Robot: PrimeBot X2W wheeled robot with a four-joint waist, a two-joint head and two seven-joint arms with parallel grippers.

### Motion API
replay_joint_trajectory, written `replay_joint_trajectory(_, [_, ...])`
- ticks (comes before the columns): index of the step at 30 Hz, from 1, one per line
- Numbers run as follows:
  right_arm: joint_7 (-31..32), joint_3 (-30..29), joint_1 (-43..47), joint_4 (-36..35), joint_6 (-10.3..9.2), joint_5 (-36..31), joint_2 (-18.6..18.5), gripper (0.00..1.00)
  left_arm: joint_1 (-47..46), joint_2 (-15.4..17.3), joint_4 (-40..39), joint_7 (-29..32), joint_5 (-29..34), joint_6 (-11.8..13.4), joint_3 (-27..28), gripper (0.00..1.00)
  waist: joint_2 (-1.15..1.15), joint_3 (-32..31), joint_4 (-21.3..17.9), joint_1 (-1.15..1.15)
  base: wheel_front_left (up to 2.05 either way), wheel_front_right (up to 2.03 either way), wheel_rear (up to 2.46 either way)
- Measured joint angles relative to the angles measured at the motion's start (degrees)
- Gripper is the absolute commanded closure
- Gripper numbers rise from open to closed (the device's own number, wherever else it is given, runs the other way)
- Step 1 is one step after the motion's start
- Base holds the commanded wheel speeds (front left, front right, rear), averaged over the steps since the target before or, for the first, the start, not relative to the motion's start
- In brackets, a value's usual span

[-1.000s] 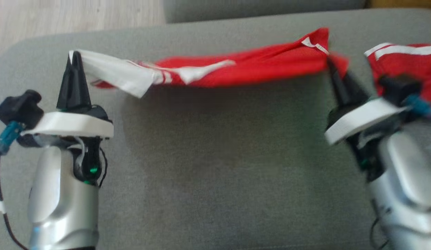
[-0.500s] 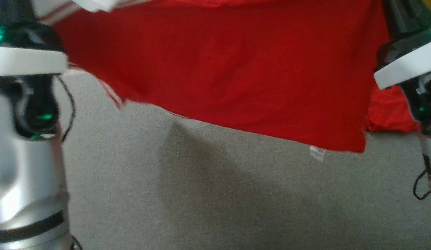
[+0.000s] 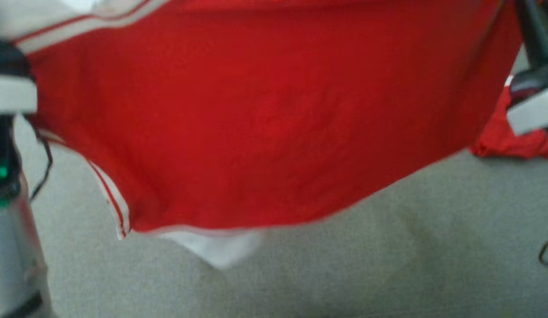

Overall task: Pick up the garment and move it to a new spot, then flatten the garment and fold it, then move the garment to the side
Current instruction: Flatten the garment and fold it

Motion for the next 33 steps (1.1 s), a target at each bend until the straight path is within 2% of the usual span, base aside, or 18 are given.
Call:
replay_joint_trajectory(4, [-0.2,1.2,-8.6,6.6,0.00,-0.6,-0.4,1.00,-8.2,1.1,8.4,0.0,0.5,-2.1,-2.3,1.00,0.00,4.9,0.4,0.00,0.00,0.00,0.00])
replay_joint_trajectory(8, [-4.1,5.3,-22.2,18.5,0.00,-1.8,-1.7,1.00,-20.3,2.5,21.3,-3.1,2.9,-3.9,-4.4,1.00,0.00,10.7,0.7,0.00,0.00,0.00,0.00])
replay_joint_trajectory(9, [-4.1,5.3,-22.2,18.5,0.00,-1.8,-1.7,1.00,-20.3,2.5,21.3,-3.1,2.9,-3.9,-4.4,1.00,0.00,10.7,0.7,0.00,0.00,0.00,0.00])
replay_joint_trajectory(13, [-11.8,10.3,-37.6,33.3,0.00,-4.8,-2.3,1.00,-34.0,3.7,35.5,-8.1,6.0,-5.0,-5.8,1.00,0.00,16.5,1.1,0.02,0.00,0.00,0.00])
replay_joint_trajectory(14, [-16.6,13.5,-44.6,39.8,0.00,-8.5,-3.4,1.00,-40.6,4.0,42.9,-10.7,7.1,-5.0,-5.8,1.00,-0.01,18.8,1.4,0.02,0.00,0.00,0.00])
replay_joint_trajectory(19, [-28.4,13.0,-57.2,55.4,0.00,-12.2,-1.7,1.00,-53.0,4.4,55.0,-19.8,9.2,-5.6,-7.0,1.00,-0.01,22.6,2.7,0.02,0.00,0.00,0.00])
replay_joint_trajectory(23, [-36.1,12.6,-60.2,63.4,0.00,-13.0,0.3,1.00,-57.0,3.7,59.6,-23.2,9.4,-6.5,-7.8,1.00,0.00,23.6,4.2,0.00,0.00,0.00,0.00])
replay_joint_trajectory(26, [-38.0,13.4,-58.9,69.0,0.00,-12.2,1.6,1.00,-55.7,2.7,62.0,-23.7,9.4,-6.6,-9.6,1.00,-0.01,23.9,4.8,0.01,0.00,0.00,0.00])
replay_joint_trajectory(30, [-39.1,14.7,-52.9,73.9,0.00,-9.6,2.2,1.00,-47.9,0.7,63.1,-24.1,7.9,-7.0,-13.5,1.00,-0.01,23.7,5.2,0.01,0.00,0.00,0.00])
replay_joint_trajectory(33, [-39.5,17.0,-46.7,76.0,0.00,-7.0,2.6,1.00,-39.3,0.7,62.7,-24.1,6.0,-7.0,-16.5,1.00,-0.01,22.9,5.4,0.01,0.00,0.00,0.00])
